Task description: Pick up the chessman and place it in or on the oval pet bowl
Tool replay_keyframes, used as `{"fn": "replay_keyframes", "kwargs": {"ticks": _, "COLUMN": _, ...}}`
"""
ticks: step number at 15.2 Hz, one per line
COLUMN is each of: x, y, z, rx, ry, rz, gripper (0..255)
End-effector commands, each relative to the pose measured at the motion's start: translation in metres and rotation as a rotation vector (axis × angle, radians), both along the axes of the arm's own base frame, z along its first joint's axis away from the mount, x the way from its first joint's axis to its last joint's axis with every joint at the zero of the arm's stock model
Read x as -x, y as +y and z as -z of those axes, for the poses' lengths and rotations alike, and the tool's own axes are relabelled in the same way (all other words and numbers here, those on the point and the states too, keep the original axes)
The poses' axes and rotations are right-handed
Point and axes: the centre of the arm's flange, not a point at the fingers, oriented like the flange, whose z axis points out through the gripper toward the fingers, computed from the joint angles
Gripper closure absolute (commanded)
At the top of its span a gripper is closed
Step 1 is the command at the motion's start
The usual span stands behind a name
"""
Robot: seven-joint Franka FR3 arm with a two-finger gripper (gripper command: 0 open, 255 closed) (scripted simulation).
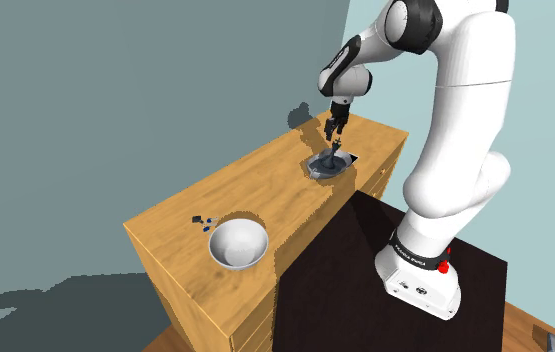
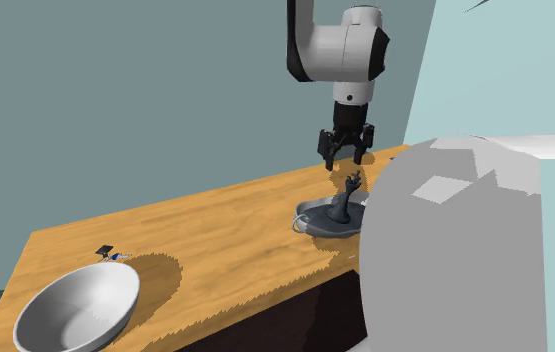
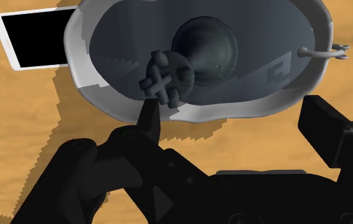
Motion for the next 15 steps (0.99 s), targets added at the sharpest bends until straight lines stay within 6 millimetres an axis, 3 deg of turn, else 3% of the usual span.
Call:
{"fn": "replay_keyframes", "kwargs": {"ticks": 1, "x": 0.0, "y": 0.0, "z": 0.0, "rx": 0.0, "ry": 0.0, "rz": 0.0, "gripper": 0}}
{"fn": "replay_keyframes", "kwargs": {"ticks": 3, "x": 0.0, "y": 0.0, "z": 0.0, "rx": 0.0, "ry": 0.0, "rz": 0.0, "gripper": 0}}
{"fn": "replay_keyframes", "kwargs": {"ticks": 7, "x": 0.0, "y": 0.0, "z": -0.05, "rx": 0.0, "ry": 0.0, "rz": 0.0, "gripper": 0}}
{"fn": "replay_keyframes", "kwargs": {"ticks": 15, "x": 0.0, "y": 0.0, "z": -0.05, "rx": 0.0, "ry": 0.0, "rz": 0.0, "gripper": 0}}
